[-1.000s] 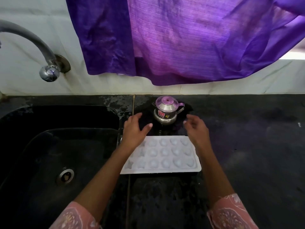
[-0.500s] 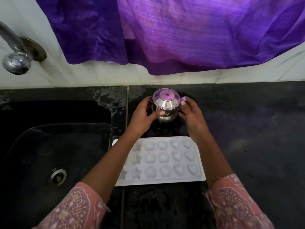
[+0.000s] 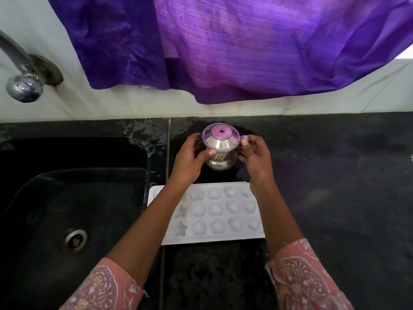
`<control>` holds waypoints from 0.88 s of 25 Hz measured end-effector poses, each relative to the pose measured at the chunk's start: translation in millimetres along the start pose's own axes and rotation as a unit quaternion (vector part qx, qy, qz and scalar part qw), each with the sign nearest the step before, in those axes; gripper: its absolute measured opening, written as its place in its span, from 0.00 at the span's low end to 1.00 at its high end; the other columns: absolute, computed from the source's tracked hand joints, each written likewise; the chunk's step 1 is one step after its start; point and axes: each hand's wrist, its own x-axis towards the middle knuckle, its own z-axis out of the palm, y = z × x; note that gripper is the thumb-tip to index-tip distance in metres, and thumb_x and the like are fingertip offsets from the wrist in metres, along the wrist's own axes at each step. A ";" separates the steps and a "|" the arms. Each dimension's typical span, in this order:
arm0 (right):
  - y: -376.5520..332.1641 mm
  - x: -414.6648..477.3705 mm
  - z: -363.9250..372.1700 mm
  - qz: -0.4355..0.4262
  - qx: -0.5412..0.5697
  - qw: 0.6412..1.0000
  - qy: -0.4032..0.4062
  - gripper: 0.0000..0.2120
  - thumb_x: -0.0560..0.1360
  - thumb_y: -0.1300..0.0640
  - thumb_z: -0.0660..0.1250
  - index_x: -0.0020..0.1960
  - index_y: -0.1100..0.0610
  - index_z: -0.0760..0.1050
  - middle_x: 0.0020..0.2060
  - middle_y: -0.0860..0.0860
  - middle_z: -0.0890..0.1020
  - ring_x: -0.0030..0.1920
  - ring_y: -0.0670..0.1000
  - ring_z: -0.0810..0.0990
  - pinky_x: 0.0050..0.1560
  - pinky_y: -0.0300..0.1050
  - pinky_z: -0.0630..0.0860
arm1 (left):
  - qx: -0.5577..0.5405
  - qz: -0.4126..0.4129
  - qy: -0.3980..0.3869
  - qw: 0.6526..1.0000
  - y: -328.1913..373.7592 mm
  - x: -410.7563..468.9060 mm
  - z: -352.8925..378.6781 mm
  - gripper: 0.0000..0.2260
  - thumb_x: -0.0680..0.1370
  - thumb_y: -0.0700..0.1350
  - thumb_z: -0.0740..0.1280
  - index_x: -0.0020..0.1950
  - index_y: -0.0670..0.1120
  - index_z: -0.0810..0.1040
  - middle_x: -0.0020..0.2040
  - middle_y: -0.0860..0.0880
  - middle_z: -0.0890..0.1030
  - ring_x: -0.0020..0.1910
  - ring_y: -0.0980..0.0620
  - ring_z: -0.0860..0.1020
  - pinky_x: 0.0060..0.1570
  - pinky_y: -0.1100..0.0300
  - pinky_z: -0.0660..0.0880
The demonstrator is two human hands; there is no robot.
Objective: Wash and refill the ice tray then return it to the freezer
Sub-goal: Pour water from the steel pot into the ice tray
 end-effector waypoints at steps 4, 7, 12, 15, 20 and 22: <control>-10.7 -30.8 -9.3 -0.054 0.089 0.994 -0.014 0.03 0.75 0.57 0.66 0.44 0.49 0.75 0.42 0.48 0.79 0.46 0.50 0.76 0.49 0.49 0.72 | -0.030 0.003 -0.025 0.999 15.7 -22.0 -7.7 0.21 0.76 0.43 0.67 0.67 0.45 0.68 0.60 0.50 0.76 0.60 0.53 0.74 0.60 0.59 0.71; -16.8 -55.2 -9.5 -0.075 0.177 0.981 -0.025 0.03 0.71 0.51 0.65 0.43 0.50 0.73 0.42 0.44 0.82 0.45 0.47 0.79 0.45 0.46 0.76 | -0.041 0.012 -0.044 0.998 25.9 -42.3 -10.8 0.18 0.76 0.45 0.66 0.66 0.48 0.70 0.59 0.51 0.77 0.58 0.55 0.75 0.57 0.63 0.72; -27.0 -84.1 -7.0 -0.110 0.270 0.956 0.003 0.06 0.73 0.53 0.62 0.45 0.56 0.70 0.49 0.47 0.84 0.56 0.51 0.81 0.58 0.48 0.77 | -0.038 0.035 -0.045 0.998 39.2 -76.9 -6.9 0.15 0.77 0.45 0.65 0.63 0.49 0.70 0.52 0.57 0.77 0.50 0.65 0.76 0.45 0.75 0.73; -29.5 -98.1 -10.5 -0.106 0.295 0.949 0.028 0.04 0.76 0.57 0.61 0.43 0.56 0.70 0.47 0.47 0.85 0.51 0.47 0.82 0.51 0.45 0.80 | -0.026 0.042 -0.051 0.997 39.8 -92.6 -5.9 0.15 0.77 0.47 0.64 0.64 0.50 0.70 0.55 0.54 0.77 0.55 0.57 0.76 0.55 0.65 0.73; -32.9 -110.7 -22.1 -0.116 0.315 0.940 0.068 0.06 0.78 0.62 0.60 0.42 0.57 0.70 0.43 0.48 0.86 0.49 0.47 0.83 0.47 0.40 0.79 | 0.273 0.090 -0.036 0.957 8.1 -108.9 -34.8 0.34 0.74 0.66 0.58 0.74 0.49 0.60 0.74 0.50 0.64 0.72 0.51 0.62 0.68 0.55 0.59; -34.4 -111.1 -29.6 -0.129 0.319 0.935 0.080 0.07 0.78 0.63 0.60 0.41 0.56 0.70 0.42 0.48 0.86 0.50 0.48 0.82 0.50 0.43 0.79 | 0.378 0.079 -0.020 0.922 -10.4 -118.9 -54.1 0.50 0.62 0.80 0.43 0.76 0.50 0.56 0.76 0.50 0.57 0.75 0.51 0.55 0.70 0.53 0.54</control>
